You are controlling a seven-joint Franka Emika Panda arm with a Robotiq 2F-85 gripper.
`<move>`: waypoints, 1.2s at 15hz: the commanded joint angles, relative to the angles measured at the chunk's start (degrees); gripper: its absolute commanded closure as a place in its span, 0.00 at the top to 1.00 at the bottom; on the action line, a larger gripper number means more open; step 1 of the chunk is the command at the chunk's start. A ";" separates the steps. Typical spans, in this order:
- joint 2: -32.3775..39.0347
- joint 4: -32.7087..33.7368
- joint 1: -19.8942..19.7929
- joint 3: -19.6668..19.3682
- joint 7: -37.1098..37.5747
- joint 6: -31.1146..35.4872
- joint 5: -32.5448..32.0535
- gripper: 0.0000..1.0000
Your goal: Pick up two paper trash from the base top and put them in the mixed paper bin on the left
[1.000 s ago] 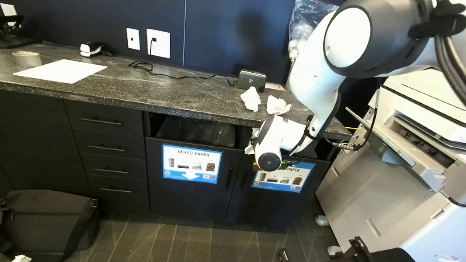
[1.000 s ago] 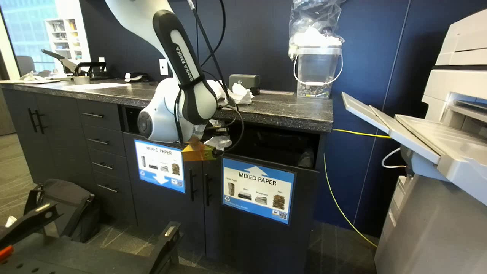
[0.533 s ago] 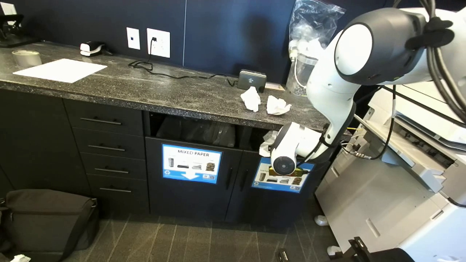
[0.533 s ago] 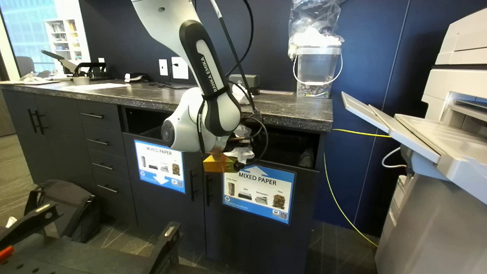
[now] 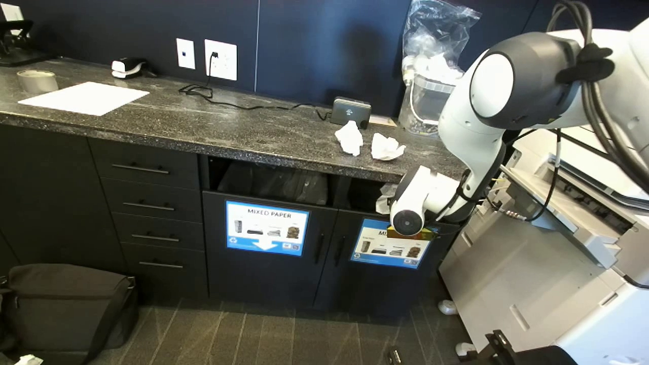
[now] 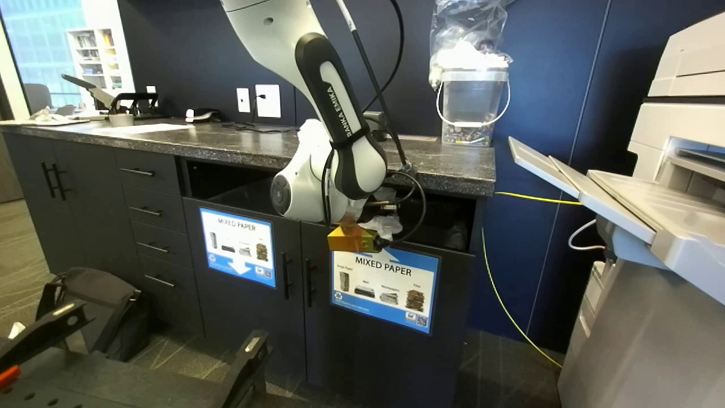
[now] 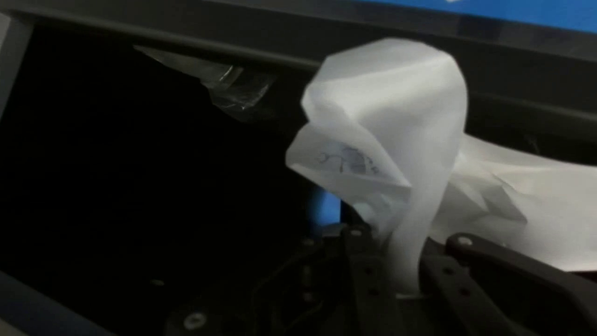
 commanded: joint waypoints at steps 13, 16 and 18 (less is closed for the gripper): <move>11.37 21.81 -0.40 -4.85 1.41 15.98 -1.00 0.37; 11.49 22.00 -0.84 -4.43 1.42 16.42 -1.00 0.60; 11.03 21.16 -0.98 -4.03 1.39 15.84 -1.00 0.76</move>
